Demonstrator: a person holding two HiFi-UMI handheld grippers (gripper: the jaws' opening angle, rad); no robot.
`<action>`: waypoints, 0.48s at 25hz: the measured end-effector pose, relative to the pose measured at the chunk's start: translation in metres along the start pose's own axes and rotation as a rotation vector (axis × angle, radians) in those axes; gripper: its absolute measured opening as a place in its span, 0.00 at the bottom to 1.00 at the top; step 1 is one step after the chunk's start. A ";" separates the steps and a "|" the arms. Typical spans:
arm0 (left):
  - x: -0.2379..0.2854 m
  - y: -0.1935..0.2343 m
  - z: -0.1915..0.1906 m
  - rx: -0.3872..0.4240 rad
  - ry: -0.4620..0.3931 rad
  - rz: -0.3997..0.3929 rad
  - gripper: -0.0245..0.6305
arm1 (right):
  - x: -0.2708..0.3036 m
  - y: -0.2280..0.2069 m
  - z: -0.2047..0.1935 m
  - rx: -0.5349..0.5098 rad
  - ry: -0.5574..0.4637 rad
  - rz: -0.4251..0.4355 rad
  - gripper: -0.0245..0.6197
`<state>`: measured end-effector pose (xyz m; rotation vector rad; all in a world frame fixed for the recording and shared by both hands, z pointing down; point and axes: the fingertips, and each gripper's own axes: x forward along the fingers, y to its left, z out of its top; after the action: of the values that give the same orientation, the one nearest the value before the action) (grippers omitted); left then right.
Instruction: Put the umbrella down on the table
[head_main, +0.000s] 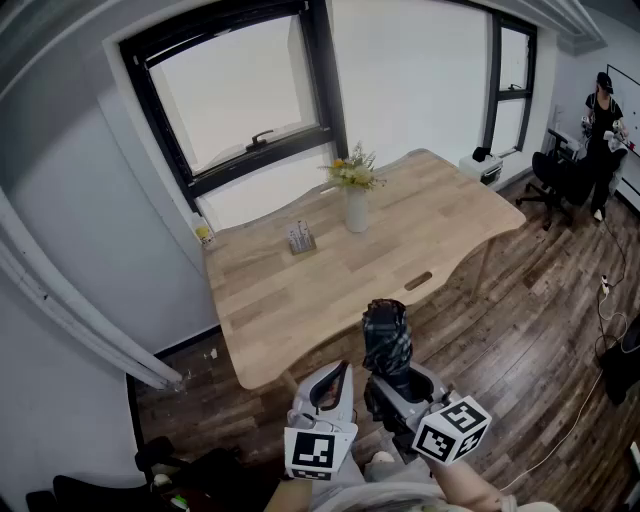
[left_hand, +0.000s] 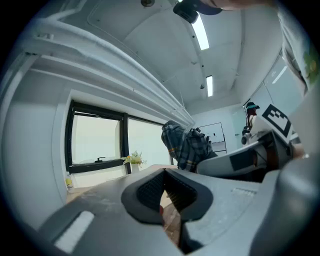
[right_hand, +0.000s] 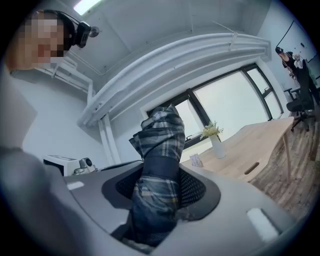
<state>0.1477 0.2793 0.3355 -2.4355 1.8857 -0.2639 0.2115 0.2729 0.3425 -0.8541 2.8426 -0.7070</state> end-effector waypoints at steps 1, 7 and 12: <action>0.001 -0.001 0.000 -0.006 0.001 -0.005 0.04 | 0.001 -0.001 0.000 0.001 0.000 0.000 0.33; 0.007 0.001 -0.005 -0.039 0.006 -0.025 0.04 | 0.008 -0.008 0.002 0.000 0.000 -0.004 0.33; 0.019 0.008 -0.002 -0.094 0.015 -0.032 0.04 | 0.018 -0.019 0.006 0.018 0.006 -0.027 0.33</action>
<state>0.1440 0.2593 0.3378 -2.5319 1.9091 -0.1999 0.2069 0.2464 0.3467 -0.8905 2.8311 -0.7381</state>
